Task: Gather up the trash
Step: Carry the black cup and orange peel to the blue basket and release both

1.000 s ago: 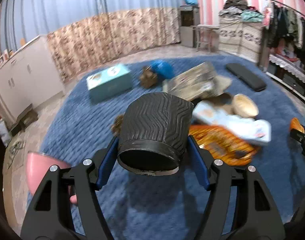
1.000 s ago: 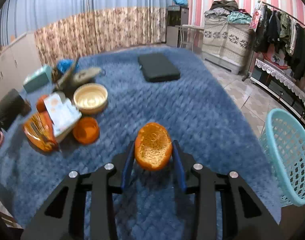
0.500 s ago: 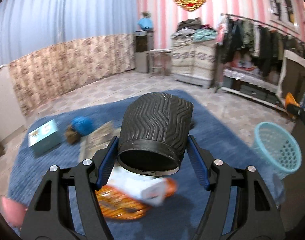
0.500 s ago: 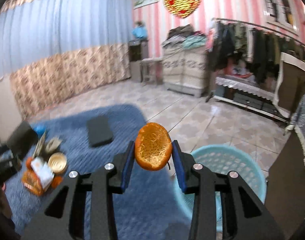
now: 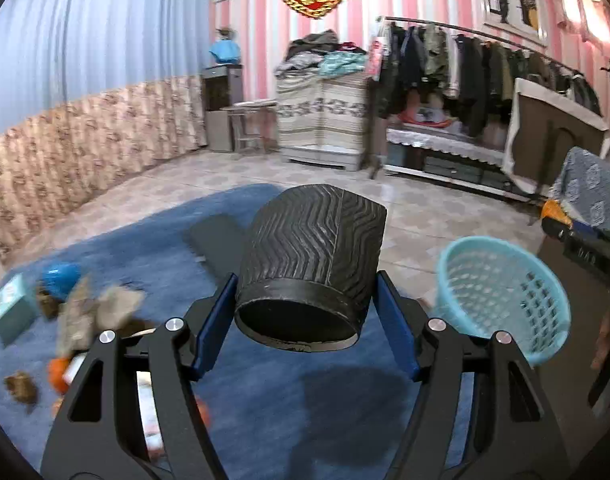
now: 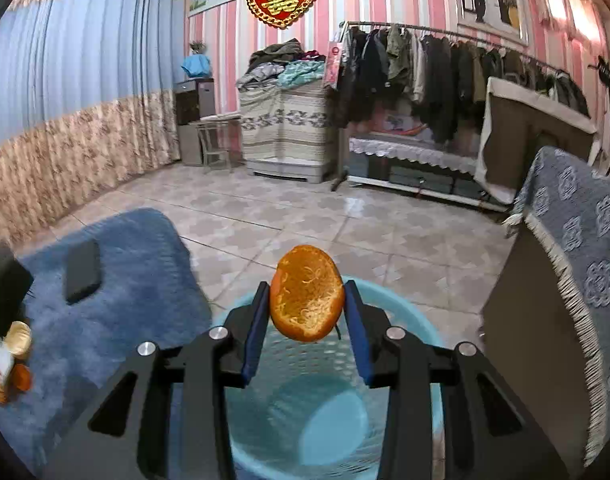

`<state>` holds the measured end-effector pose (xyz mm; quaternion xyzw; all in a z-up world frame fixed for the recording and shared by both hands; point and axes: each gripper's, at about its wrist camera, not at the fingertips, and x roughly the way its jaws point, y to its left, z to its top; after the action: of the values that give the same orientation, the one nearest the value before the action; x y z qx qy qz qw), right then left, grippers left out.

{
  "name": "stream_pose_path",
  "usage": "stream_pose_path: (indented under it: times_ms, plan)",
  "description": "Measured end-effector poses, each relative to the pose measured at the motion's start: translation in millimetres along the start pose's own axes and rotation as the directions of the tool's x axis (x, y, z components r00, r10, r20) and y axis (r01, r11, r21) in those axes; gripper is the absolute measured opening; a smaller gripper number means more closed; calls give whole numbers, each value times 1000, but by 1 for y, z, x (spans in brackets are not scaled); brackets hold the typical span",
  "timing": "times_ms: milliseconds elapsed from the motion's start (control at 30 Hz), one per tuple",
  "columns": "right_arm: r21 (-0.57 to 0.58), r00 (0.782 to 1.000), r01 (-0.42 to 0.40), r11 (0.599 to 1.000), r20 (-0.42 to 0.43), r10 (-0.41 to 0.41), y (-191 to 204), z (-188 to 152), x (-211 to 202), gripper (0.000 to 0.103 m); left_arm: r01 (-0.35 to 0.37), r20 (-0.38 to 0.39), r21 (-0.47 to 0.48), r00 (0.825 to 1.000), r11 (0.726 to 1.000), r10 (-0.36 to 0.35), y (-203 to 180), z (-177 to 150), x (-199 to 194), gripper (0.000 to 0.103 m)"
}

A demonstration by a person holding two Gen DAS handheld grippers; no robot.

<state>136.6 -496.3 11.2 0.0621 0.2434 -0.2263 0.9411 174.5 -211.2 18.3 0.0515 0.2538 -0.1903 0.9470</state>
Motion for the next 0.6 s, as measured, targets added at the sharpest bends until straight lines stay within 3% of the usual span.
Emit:
stream_pose_path:
  times_ms: [267, 433, 600]
  plan:
    - [122, 990, 84, 989, -125, -69, -50, -17, 41, 38, 154, -27, 85, 988, 984, -152, -84, 15, 63, 67]
    - [184, 982, 124, 975, -161, -95, -74, -28, 45, 38, 248, -87, 128, 967, 960, -238, -130, 12, 96, 67]
    - [220, 977, 139, 966, -193, -96, -87, -35, 51, 38, 297, -126, 154, 952, 942, -280, -159, 7, 118, 67]
